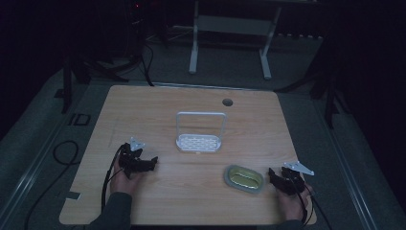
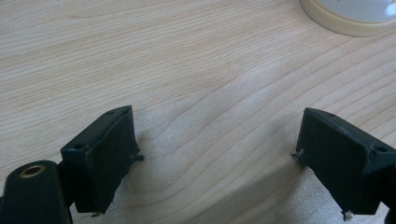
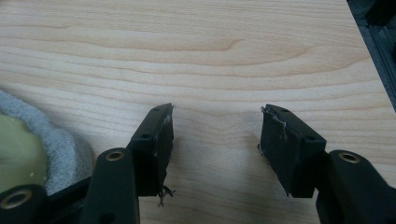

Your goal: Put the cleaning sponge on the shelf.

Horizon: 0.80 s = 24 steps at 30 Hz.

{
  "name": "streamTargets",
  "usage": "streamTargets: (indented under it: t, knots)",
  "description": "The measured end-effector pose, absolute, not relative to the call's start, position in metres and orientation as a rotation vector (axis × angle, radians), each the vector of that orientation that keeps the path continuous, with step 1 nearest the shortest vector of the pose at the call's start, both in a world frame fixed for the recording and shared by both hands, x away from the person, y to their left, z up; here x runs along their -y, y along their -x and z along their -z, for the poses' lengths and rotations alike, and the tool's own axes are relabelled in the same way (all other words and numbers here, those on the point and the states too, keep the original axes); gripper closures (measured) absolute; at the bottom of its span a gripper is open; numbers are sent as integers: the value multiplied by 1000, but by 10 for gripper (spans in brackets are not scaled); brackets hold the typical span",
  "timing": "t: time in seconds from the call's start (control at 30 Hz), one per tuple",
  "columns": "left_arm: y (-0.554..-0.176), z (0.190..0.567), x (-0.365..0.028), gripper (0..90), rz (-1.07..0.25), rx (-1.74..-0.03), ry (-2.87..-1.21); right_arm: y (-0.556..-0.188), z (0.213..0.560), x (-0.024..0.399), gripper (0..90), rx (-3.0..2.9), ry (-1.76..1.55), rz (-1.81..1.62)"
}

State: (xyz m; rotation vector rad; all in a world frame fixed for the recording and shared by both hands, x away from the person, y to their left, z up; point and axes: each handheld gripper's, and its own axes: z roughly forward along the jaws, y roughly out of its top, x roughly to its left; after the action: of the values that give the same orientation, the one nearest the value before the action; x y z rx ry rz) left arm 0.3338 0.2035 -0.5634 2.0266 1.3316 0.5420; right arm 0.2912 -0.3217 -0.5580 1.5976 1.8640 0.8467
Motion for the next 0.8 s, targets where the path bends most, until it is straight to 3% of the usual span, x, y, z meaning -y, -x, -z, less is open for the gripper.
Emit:
streamTargets:
  t: [0.37, 0.63, 0.8]
  knots:
    - [-333, 563, -203, 122, -546, -1341, -2021, -284, 551, 322, 497, -1855, -1583, -872]
    - [-333, 563, -203, 122, -546, -1341, -2021, -268, 520, 316, 845, -1823, -1472, -1016]
    - [-333, 563, -203, 122, -546, -1341, -2021, -261, 505, 303, 900, -1853, -1399, -1067]
